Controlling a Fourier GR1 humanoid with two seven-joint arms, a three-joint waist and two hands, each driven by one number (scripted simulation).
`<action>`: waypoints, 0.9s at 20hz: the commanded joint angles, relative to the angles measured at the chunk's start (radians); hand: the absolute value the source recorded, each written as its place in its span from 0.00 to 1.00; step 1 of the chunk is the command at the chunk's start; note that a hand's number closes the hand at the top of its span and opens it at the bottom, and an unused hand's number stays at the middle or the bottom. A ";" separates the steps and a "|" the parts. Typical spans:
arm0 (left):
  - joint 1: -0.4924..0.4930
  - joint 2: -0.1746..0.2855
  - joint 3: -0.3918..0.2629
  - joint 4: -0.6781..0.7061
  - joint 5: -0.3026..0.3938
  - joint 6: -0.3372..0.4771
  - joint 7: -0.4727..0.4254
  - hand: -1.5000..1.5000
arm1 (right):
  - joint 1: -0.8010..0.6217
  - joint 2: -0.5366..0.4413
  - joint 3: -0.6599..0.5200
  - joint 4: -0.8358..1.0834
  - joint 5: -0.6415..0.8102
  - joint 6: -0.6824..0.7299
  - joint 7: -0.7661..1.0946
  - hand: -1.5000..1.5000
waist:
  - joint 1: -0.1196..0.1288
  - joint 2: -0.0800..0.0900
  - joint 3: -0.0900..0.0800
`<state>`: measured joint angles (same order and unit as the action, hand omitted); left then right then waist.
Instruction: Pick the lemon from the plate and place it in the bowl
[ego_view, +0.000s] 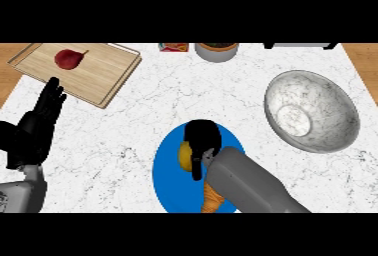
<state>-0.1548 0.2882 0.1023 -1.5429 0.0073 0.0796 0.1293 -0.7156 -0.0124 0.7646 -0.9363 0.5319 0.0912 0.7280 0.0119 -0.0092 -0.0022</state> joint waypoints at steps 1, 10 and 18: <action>0.044 -0.026 -0.011 -0.020 -0.019 -0.001 -0.029 0.50 | 0.059 -0.038 -0.022 0.005 0.070 -0.015 -0.116 1.00 | -0.008 0.009 0.002; -0.052 -0.015 0.031 0.058 -0.026 0.015 0.003 0.50 | 0.229 -0.267 0.000 -0.523 0.176 0.039 -0.064 1.00 | -0.032 0.005 0.002; 0.029 -0.001 0.047 -0.047 0.000 -0.004 0.046 0.50 | 0.234 -0.338 -0.047 -0.898 0.396 -0.046 0.144 1.00 | -0.041 -0.009 0.003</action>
<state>-0.1306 0.2715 0.1321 -1.5537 -0.0056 0.0778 0.1357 -0.4836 -0.3023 0.7508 -1.6627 0.8408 0.0816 0.7954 -0.0214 -0.0112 -0.0002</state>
